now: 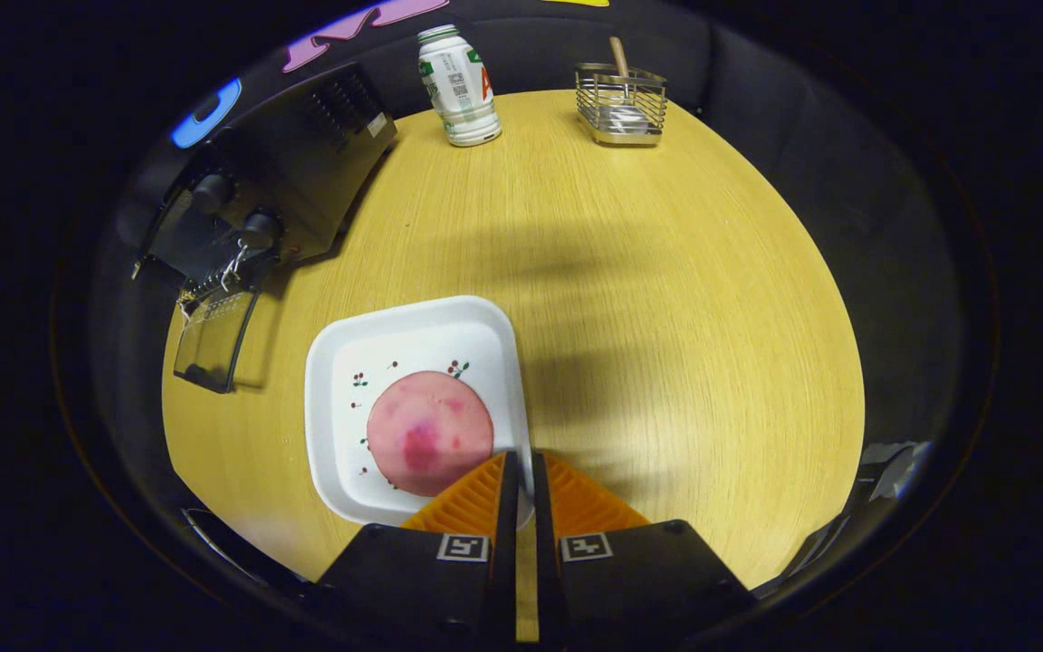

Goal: Open the toaster oven, put the food inside, and close the toaster oven door.

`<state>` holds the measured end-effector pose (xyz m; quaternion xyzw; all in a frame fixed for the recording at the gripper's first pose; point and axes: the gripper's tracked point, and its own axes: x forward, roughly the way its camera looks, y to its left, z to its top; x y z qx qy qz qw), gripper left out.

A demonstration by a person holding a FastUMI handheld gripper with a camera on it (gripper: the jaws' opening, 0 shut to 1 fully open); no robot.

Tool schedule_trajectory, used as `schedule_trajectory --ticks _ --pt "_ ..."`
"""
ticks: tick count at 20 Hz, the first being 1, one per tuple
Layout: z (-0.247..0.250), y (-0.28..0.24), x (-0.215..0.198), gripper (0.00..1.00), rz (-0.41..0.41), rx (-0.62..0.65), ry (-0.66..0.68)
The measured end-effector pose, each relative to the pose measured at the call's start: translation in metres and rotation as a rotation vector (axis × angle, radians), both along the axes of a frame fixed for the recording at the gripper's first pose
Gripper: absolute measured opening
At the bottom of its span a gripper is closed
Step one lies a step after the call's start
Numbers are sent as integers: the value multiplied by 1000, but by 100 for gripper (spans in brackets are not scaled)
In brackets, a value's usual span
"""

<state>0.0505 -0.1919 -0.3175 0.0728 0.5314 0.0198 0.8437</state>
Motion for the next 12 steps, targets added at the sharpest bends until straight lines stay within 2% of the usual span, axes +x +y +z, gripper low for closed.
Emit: schedule_trajectory --ticks 3,7,9,12 --pt "1 1 0 8 43 37 -9" --pt "-1 1 -1 6 30 94 12" --pt "-1 3 -4 5 -13 166 46" --pt "-1 5 -7 5 -120 285 72"
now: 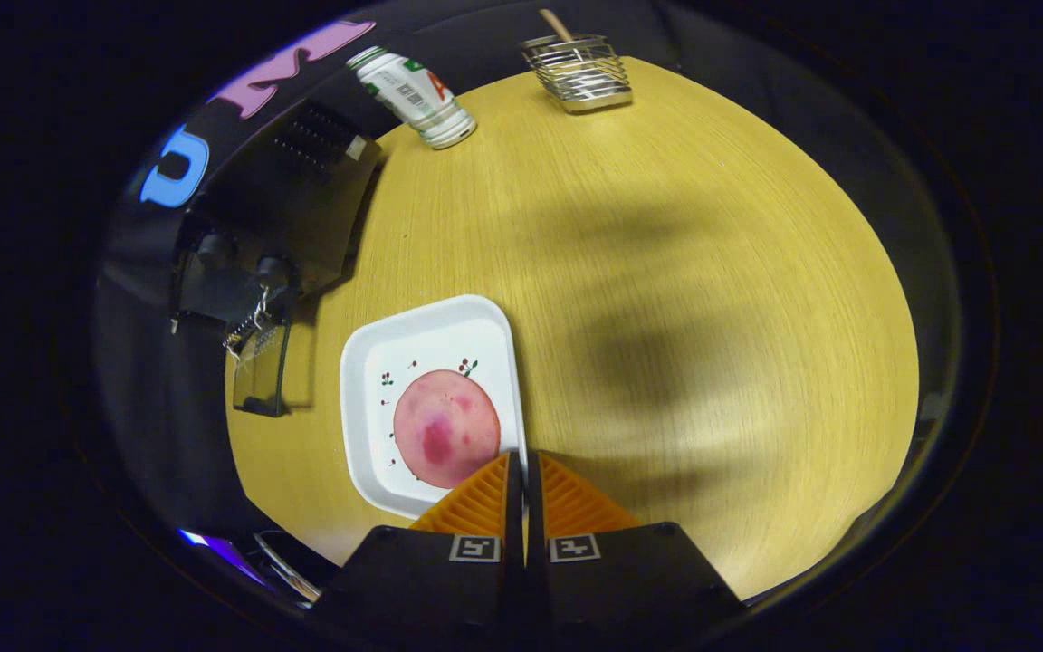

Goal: Open the toaster oven, put the food inside, and close the toaster oven door.

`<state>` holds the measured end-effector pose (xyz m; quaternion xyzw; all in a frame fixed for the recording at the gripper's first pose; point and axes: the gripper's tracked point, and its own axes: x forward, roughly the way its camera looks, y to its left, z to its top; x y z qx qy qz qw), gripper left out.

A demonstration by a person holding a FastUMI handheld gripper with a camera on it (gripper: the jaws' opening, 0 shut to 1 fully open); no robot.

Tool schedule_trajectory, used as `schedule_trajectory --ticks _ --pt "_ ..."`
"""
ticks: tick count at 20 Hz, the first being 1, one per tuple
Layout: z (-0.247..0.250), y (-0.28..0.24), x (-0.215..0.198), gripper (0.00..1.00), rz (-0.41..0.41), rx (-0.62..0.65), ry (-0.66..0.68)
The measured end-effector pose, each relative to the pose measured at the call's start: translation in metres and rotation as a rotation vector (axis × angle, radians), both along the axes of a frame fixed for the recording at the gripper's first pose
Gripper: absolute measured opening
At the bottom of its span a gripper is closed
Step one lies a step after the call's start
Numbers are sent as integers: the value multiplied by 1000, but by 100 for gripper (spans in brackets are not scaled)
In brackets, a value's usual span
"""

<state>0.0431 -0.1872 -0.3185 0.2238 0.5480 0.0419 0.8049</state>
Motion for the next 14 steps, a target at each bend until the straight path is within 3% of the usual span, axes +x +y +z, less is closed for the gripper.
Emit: schedule_trajectory --ticks 6,14 --pt "6 -7 -8 5 -121 130 11" --pt "25 -3 -7 5 -151 249 -12"
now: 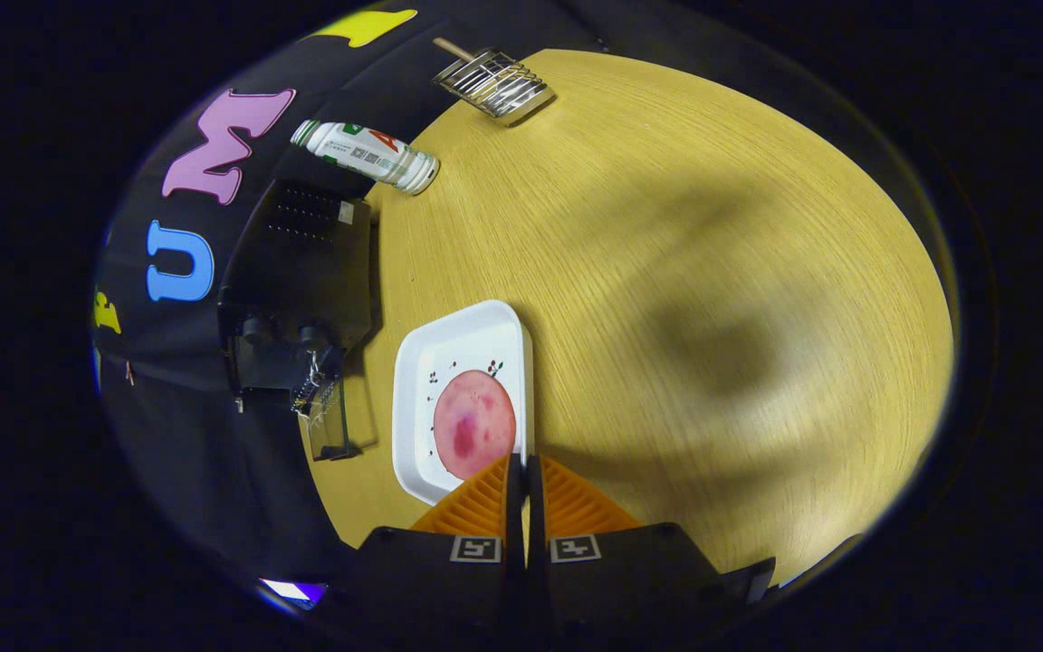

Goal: Open the toaster oven, put the food inside, and close the toaster oven door.

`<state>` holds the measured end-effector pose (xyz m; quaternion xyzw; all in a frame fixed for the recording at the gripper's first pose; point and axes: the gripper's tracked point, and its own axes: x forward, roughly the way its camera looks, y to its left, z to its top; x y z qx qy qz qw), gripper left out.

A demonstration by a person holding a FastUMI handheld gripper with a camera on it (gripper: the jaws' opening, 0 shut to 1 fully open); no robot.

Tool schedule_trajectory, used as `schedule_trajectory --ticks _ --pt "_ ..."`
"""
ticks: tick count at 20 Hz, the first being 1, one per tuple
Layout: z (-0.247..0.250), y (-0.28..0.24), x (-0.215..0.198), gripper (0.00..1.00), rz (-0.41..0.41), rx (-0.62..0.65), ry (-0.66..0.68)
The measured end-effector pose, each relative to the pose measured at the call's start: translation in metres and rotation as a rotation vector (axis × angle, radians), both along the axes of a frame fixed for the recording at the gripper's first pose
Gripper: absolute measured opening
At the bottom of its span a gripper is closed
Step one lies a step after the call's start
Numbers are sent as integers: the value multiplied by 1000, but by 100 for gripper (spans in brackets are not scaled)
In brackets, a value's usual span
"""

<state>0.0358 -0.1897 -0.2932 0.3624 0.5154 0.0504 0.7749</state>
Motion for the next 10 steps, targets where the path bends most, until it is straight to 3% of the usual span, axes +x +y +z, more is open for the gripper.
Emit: schedule_trajectory --ticks 10 --pt "27 5 -2 5 -57 138 -19"
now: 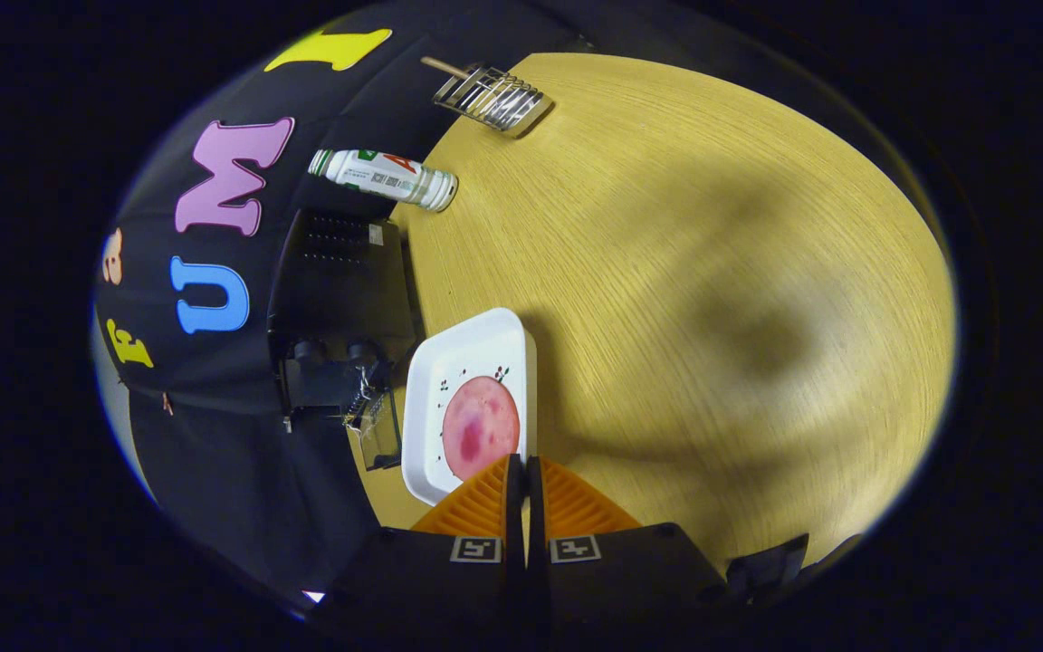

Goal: Open the toaster oven, put the food inside, and close the toaster oven door.

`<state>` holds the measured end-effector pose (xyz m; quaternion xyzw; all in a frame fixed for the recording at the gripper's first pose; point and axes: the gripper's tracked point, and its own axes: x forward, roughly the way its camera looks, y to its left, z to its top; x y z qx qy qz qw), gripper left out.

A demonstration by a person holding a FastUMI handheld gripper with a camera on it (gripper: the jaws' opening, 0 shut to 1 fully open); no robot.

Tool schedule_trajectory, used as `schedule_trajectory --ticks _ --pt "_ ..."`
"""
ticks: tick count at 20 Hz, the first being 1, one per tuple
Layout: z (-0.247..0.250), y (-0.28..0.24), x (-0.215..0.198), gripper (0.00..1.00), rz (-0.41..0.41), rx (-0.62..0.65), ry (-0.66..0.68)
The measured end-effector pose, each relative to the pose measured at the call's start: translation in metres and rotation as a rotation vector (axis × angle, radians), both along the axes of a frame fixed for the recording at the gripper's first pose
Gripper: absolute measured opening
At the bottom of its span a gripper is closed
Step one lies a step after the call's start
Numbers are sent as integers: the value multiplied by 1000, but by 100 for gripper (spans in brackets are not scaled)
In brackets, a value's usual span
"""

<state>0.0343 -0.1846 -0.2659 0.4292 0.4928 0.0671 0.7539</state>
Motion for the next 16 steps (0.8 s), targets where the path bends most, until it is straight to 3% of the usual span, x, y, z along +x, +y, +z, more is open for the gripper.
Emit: schedule_trajectory --ticks 7,16 --pt "22 26 -10 5 22 21 -10" --pt "59 130 -21 5 64 86 -34"
